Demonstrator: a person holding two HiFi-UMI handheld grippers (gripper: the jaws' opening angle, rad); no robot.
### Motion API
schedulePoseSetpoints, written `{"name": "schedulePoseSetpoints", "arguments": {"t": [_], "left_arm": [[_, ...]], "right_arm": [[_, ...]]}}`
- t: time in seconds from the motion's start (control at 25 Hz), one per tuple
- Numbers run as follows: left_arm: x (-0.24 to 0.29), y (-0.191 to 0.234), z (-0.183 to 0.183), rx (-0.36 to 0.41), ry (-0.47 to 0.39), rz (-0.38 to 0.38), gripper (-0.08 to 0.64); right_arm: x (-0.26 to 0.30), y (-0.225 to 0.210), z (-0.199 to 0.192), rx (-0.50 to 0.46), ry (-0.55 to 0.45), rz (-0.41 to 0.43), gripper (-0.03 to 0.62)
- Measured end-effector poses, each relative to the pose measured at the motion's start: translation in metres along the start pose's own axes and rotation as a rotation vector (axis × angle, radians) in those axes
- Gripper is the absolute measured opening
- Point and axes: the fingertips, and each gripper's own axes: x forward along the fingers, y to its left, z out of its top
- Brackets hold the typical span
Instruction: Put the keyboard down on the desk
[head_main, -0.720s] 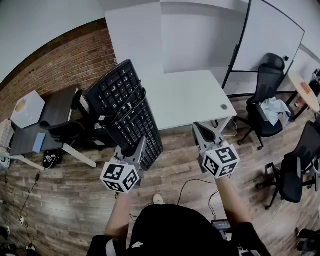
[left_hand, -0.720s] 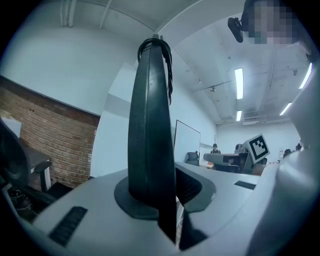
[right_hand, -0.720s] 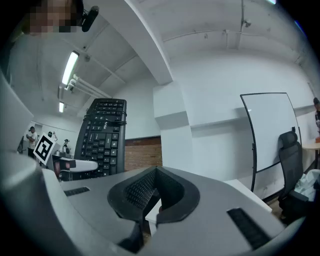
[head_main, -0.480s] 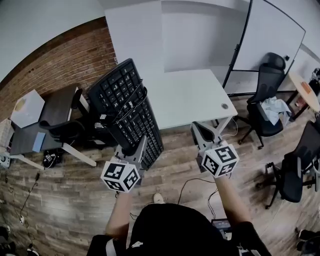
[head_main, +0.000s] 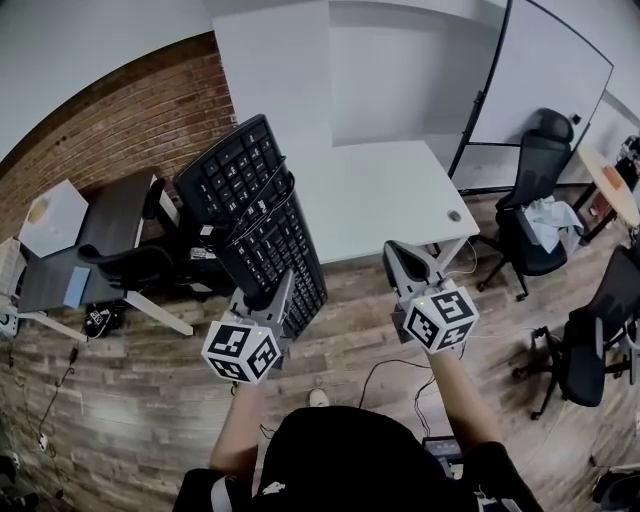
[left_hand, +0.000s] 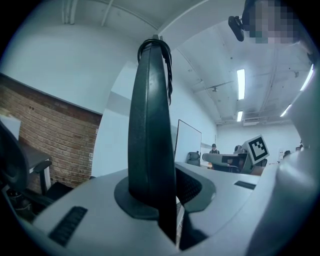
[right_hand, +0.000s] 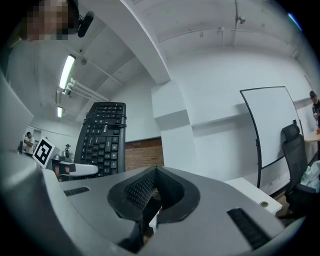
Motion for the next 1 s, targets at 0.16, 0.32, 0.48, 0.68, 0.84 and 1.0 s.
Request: {"name": "schedulePoseSetpoints", "arguments": {"t": [0.16, 0.32, 0.48, 0.68, 0.84, 1.0], "left_arm": [[0.003, 0.004, -0.002, 0.005, -0.004, -0.005, 0.083], [0.000, -0.002, 0.001, 0.010, -0.006, -0.023, 0.083], [-0.003, -0.007, 0.005, 0.007, -0.004, -0.042, 0.083], [-0.003, -0.009, 0.004, -0.010, 0.003, -0.064, 0.083], [-0.007, -0.013, 0.005, -0.026, 0.011, -0.091, 0.083], [-0.009, -0.013, 0.007, -0.025, 0.017, -0.103, 0.083]], "right_arm": [[0.003, -0.004, -0.004, -0.002, -0.006, -0.007, 0.040], [-0.003, -0.002, -0.002, -0.011, 0.000, -0.018, 0.040], [-0.009, 0.005, 0.002, -0.027, 0.013, -0.019, 0.040], [-0.017, 0.007, -0.001, -0.023, 0.029, -0.045, 0.040], [-0.025, 0.012, -0.002, -0.013, 0.046, -0.067, 0.040], [-0.024, 0.015, 0.000, -0.003, 0.048, -0.077, 0.040]]}}
